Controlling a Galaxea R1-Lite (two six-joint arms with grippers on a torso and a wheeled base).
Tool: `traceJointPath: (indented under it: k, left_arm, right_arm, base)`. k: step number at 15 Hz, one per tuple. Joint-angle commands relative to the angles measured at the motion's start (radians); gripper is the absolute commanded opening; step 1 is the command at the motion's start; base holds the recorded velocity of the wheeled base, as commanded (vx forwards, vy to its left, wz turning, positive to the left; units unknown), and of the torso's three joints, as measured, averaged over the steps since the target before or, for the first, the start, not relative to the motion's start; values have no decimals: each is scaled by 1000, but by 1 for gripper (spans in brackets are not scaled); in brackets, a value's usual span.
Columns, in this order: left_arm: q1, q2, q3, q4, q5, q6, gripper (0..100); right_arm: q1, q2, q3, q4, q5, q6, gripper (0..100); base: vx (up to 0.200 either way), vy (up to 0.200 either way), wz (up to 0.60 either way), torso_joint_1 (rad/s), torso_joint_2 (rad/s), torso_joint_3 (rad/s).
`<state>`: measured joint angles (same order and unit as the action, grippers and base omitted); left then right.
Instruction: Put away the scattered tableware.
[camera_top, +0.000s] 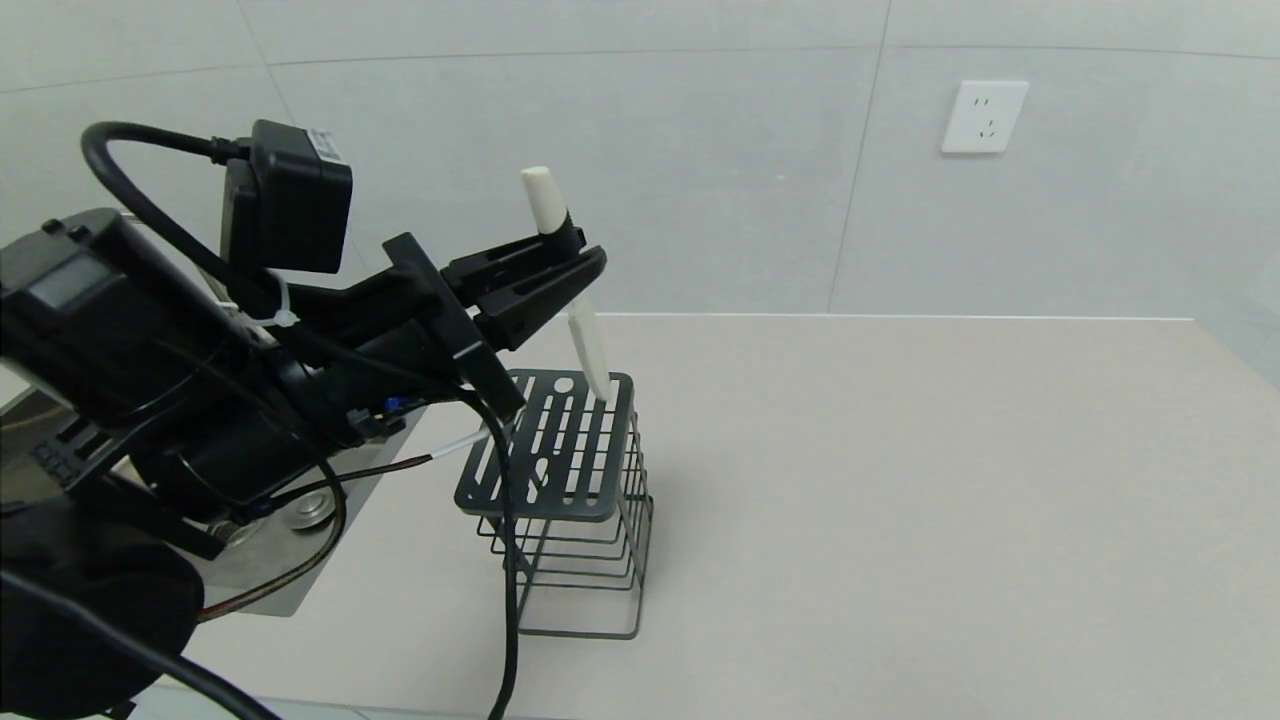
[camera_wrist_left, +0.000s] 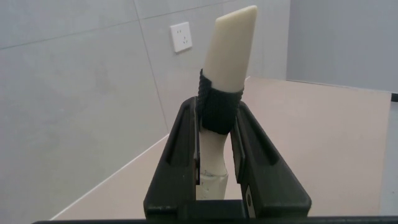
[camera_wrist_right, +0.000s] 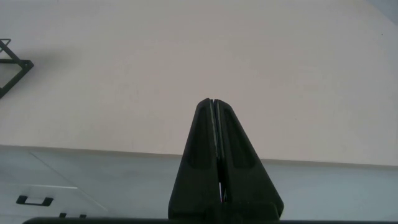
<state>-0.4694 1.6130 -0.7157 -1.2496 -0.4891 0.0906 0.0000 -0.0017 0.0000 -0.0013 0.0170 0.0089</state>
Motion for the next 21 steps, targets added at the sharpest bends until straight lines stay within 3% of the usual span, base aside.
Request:
traceJointPath:
  k: [1,21]
  left_arm:
    - [0,4,1,-1,0,0,0]
    - [0,45,75,-24,-2,0,0]
  right_arm:
    - [0,2,0,0,0,-1,0]
    - [0,2,0,0,0,0,0]
  base:
    - [0,0,0,0,0,0]
    - [0,0,0,0,0,0]
